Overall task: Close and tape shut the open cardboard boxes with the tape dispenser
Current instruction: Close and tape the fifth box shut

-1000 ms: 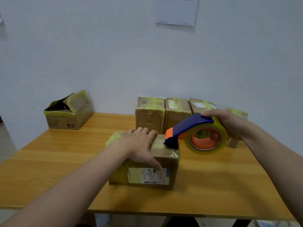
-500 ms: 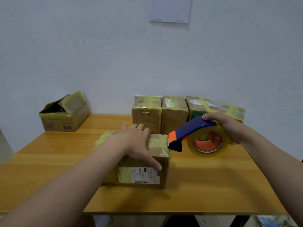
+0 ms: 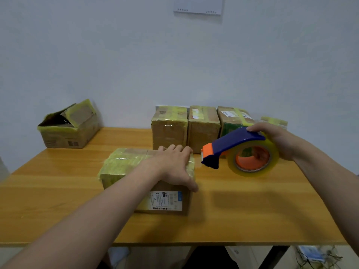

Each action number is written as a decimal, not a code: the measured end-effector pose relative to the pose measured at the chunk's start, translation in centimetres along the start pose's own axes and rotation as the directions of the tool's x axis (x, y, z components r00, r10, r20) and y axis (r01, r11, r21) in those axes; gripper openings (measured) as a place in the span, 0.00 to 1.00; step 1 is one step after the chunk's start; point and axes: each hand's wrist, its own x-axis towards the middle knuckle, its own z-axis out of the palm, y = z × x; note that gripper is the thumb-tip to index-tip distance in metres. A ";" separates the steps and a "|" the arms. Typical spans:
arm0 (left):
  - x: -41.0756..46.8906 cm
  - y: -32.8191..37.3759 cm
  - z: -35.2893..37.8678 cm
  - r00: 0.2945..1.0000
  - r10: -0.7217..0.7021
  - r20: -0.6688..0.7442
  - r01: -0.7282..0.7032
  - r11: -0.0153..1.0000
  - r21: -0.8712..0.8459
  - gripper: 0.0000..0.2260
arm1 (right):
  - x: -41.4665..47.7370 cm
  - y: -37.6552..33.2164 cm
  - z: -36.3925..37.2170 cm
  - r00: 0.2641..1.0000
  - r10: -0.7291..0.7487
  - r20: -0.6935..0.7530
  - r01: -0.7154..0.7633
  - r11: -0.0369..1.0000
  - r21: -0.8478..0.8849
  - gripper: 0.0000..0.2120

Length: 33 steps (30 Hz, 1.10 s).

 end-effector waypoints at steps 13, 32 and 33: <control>-0.1 0.7 0.2 1.000 -0.005 -0.004 0.005 0.999 0.038 0.58 | 0.5 -5.1 3.2 0.994 -0.031 0.101 0.083 0.825 -0.559 0.23; 0.4 0.5 0.5 1.000 -0.030 -0.005 0.031 0.999 0.024 0.59 | 1.3 -9.4 9.8 0.984 -0.054 0.170 0.177 0.423 -0.889 0.20; 0.4 0.5 0.5 0.999 -0.033 -0.005 0.033 0.999 0.025 0.59 | 1.4 -9.4 9.7 0.984 -0.047 0.170 0.173 0.445 -0.879 0.19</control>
